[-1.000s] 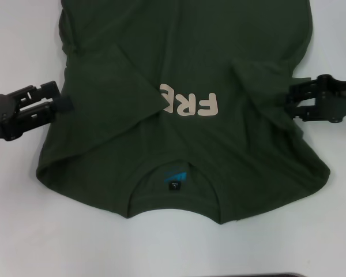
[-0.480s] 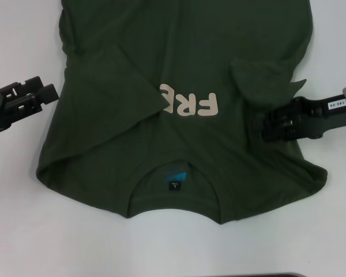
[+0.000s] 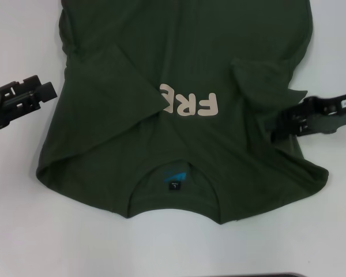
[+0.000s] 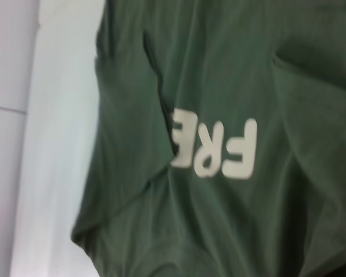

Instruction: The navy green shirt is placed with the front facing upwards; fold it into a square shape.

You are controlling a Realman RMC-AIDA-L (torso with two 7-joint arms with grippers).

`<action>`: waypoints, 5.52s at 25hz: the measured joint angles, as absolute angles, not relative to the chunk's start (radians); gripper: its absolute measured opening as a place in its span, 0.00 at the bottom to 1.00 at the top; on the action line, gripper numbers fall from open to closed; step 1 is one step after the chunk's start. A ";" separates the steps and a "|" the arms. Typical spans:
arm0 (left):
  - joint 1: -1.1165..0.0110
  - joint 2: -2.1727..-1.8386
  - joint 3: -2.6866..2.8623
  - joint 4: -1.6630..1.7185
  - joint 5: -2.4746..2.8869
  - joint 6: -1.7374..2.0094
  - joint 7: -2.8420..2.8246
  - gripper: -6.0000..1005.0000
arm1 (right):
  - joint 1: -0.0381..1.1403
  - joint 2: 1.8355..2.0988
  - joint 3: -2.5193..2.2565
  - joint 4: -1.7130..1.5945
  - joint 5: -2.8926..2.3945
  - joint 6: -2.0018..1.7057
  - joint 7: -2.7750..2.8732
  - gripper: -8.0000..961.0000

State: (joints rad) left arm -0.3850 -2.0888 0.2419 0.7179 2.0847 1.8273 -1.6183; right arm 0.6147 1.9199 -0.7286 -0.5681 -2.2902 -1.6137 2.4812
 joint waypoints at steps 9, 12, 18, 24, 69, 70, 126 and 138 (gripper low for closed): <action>-0.385 -2.089 0.242 0.718 2.085 1.825 -1.629 0.71 | 0.576 1.862 -0.587 -0.622 -2.293 -1.673 2.492 0.52; -0.384 -2.089 0.240 0.718 2.085 1.825 -1.632 0.71 | 0.556 1.851 -0.587 -0.622 -2.295 -1.656 2.513 0.52; -0.389 -2.089 0.239 0.718 2.085 1.825 -1.641 0.71 | 0.536 1.860 -0.592 -0.613 -2.298 -1.588 2.527 0.52; -0.390 -2.089 0.239 0.718 2.085 1.825 -1.643 0.71 | 0.546 1.903 -0.594 -0.609 -2.298 -1.504 2.528 0.52; -0.393 -2.089 0.227 0.715 2.071 1.825 -1.644 0.71 | 0.608 1.968 -0.592 -0.544 -2.326 -1.398 2.547 0.51; -0.393 -2.089 0.227 0.715 2.071 1.825 -1.644 0.71 | 0.610 1.969 -0.592 -0.544 -2.321 -1.398 2.547 0.51; -0.401 -2.059 0.233 0.758 2.072 1.899 -1.884 0.71 | 0.407 2.038 -0.426 -0.798 -2.051 -1.625 1.768 0.93; -0.387 -2.051 0.226 0.805 2.170 1.883 -2.310 0.71 | 0.380 2.019 -0.419 -0.803 -2.060 -1.695 1.821 0.93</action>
State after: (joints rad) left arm -0.3865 -2.0510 0.2262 0.8045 2.1705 1.8832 -2.3097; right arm 0.3797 2.0193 -0.4192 -0.8031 -2.0600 -1.6949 1.8209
